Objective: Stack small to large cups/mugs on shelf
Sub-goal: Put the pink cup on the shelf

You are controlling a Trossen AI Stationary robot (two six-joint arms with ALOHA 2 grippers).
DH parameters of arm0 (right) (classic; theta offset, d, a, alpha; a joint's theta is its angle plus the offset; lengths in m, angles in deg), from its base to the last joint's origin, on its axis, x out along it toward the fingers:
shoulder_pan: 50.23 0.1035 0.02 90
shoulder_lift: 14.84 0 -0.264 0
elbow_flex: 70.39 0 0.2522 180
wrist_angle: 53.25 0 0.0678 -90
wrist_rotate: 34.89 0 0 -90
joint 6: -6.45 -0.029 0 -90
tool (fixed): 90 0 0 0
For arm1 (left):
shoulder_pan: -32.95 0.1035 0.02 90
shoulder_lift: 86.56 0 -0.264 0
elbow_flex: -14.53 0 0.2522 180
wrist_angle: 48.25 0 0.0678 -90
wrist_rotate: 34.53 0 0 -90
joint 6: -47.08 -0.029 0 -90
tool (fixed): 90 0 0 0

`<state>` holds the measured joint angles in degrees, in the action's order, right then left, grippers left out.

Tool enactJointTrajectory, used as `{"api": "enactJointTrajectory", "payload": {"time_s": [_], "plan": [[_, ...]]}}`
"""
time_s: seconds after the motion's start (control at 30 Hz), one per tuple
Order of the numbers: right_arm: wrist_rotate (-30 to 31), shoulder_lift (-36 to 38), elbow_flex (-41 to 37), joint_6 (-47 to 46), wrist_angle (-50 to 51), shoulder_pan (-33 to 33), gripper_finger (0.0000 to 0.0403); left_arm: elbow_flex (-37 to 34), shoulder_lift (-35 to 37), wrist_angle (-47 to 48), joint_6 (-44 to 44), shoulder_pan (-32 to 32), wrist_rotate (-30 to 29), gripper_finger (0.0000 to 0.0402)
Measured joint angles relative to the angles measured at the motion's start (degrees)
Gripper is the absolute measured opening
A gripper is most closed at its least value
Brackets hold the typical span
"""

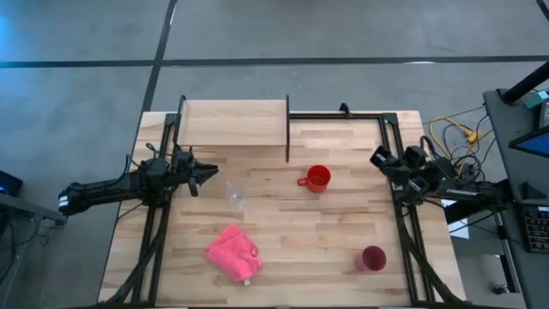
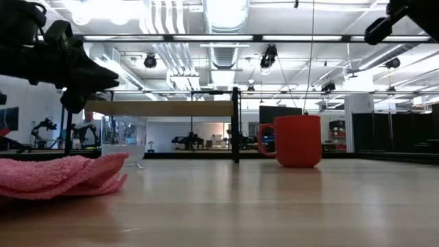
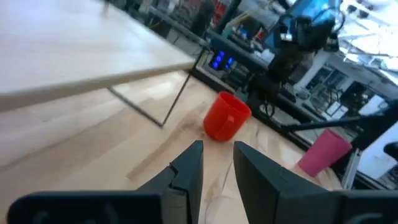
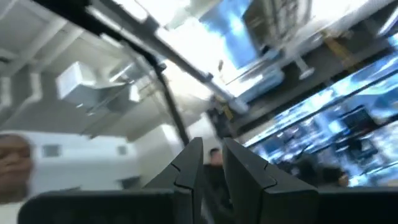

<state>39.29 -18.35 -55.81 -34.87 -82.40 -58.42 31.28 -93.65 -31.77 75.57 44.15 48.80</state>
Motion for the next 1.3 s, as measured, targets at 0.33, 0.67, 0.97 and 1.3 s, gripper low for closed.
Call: {"api": "enactJointTrajectory", "payload": {"time_s": [0.33, 0.67, 0.97, 1.3], "plan": [[-3.21, -15.97, 26.15, 7.12, 22.83, 1.72, 0.0056, 0.0, -0.35, -13.11, -1.88, 0.05, -6.64, 0.0075], [-3.6, -40.83, 66.98, 14.38, 47.15, 1.69, 0.0056, 8.8, -1.86, -14.3, -15.39, 0.05, -6.34, 0.0075], [-3.66, -55.35, 90.83, 15.85, 48.73, 1.69, 0.0057, 24.45, -5.39, 0.53, -17.34, 0.07, -6.34, 0.0075], [-5.83, -62.65, 102.7, 16.16, 50.24, 1.69, 0.0057, 32.76, -4.14, 0.54, -22.92, 0.07, -6.37, 0.0075]]}}
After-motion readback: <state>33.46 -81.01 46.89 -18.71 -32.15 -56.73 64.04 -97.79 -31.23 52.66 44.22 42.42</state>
